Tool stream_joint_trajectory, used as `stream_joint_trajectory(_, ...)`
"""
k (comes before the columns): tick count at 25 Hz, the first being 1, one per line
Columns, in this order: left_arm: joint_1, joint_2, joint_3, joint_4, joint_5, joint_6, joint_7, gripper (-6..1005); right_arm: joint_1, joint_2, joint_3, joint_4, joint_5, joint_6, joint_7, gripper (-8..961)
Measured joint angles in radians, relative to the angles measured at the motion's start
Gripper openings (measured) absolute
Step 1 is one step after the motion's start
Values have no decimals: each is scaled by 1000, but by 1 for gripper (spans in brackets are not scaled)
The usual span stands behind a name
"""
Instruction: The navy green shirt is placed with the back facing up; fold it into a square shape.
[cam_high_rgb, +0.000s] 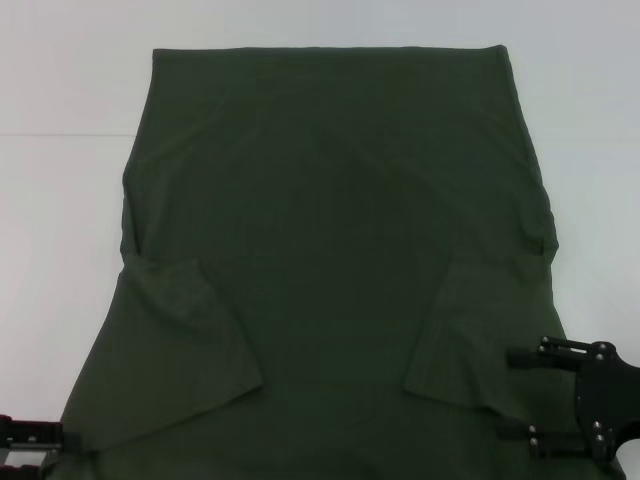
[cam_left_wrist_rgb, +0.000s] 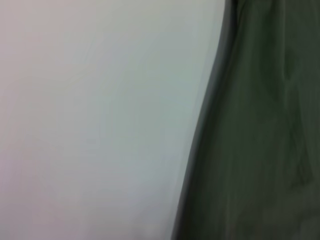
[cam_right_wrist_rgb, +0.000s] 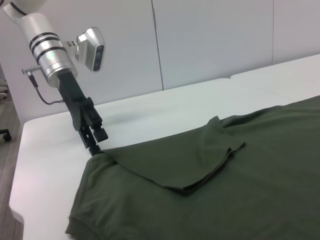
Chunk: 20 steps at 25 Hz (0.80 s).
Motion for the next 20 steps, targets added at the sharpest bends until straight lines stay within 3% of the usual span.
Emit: stream_joint_trajectory(20, -49, -16, 20, -47, -11, -21, -2, 849, 3, -2, 2, -7, 1, -5, 6, 853)
